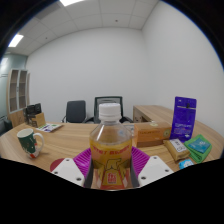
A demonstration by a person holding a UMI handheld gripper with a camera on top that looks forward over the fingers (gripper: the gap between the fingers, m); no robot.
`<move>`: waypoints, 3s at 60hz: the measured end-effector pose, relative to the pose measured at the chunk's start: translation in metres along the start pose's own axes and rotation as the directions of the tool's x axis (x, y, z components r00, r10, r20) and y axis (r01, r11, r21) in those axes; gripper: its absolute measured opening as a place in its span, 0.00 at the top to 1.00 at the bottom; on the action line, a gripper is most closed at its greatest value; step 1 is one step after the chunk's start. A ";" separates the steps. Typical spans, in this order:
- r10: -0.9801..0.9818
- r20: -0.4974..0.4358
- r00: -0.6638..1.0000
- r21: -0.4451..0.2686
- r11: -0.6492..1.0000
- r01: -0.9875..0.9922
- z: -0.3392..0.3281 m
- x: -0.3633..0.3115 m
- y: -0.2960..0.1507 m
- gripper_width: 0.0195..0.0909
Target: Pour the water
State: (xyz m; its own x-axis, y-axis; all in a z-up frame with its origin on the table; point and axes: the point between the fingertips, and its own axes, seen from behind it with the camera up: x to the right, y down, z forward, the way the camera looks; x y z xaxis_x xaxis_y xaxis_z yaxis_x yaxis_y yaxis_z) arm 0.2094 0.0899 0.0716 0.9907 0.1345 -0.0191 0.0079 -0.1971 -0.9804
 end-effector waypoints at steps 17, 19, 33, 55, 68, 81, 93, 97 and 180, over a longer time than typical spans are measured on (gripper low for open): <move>-0.205 -0.067 0.976 -0.070 0.977 0.201 0.001 -0.015 -0.028 0.64; -0.285 -0.073 0.956 -0.059 0.958 0.282 -0.001 -0.024 -0.044 0.64; -0.857 -0.082 0.509 -0.095 0.515 0.852 -0.003 -0.128 -0.114 0.64; -0.864 0.169 -0.474 -0.191 -0.500 0.845 0.015 -0.188 -0.086 0.64; -0.846 0.199 -0.495 -0.214 -0.530 0.820 0.014 -0.183 -0.092 0.64; -0.975 -0.041 0.217 -0.142 0.221 0.965 0.013 -0.209 -0.143 0.64; -0.366 -0.210 0.906 0.094 0.915 0.392 -0.020 -0.172 -0.158 0.64; -0.226 -0.165 0.960 0.094 0.965 0.244 -0.010 -0.159 -0.131 0.64; -0.063 0.045 0.997 -0.149 0.986 0.069 -0.241 -0.223 -0.080 0.10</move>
State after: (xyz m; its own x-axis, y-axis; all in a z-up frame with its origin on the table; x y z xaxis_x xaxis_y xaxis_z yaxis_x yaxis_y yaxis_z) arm 0.0206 -0.1581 0.2019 0.9811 0.1903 0.0341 0.0967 -0.3301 -0.9390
